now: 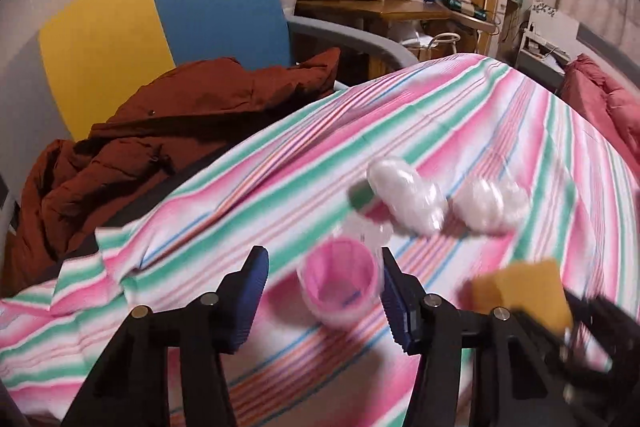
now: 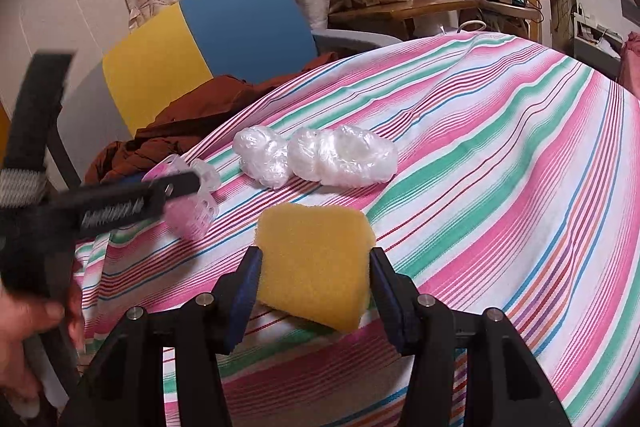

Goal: Organize objects
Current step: 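Grasp the pink hair roller with the left tool while the right tool holds the sponge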

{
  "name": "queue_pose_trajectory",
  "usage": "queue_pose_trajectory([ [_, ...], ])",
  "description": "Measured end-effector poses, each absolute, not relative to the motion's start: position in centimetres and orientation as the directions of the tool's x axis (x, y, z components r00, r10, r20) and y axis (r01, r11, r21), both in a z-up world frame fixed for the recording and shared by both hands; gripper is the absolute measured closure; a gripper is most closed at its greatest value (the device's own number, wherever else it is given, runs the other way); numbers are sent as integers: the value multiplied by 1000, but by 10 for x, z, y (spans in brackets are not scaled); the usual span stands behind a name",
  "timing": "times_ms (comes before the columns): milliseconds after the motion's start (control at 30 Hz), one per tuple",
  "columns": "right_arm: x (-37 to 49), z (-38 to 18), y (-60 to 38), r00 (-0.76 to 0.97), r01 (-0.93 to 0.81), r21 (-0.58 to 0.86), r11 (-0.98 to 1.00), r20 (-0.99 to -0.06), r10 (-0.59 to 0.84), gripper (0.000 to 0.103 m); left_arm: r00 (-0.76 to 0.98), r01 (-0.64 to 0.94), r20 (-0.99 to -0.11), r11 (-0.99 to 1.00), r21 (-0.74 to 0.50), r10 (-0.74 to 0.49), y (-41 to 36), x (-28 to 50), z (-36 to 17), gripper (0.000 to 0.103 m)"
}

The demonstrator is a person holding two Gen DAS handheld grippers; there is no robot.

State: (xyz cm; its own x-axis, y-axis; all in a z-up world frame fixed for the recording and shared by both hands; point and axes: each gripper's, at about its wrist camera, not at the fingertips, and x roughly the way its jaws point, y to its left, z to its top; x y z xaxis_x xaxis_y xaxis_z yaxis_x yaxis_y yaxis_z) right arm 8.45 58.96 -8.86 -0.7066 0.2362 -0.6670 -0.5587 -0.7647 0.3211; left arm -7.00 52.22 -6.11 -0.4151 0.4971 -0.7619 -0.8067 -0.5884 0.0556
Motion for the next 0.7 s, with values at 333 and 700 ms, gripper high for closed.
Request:
queue_pose_trajectory([
  [333,85,-89,589,-708,-560,324,-763,-665,237,49,-423,-775,-758,-632,18,497,482,-54,-75,7],
  [700,85,-89,588,-709,-562,325,-761,-663,240,49,-473,-776,-753,-621,110,457,551,-82,-64,1],
])
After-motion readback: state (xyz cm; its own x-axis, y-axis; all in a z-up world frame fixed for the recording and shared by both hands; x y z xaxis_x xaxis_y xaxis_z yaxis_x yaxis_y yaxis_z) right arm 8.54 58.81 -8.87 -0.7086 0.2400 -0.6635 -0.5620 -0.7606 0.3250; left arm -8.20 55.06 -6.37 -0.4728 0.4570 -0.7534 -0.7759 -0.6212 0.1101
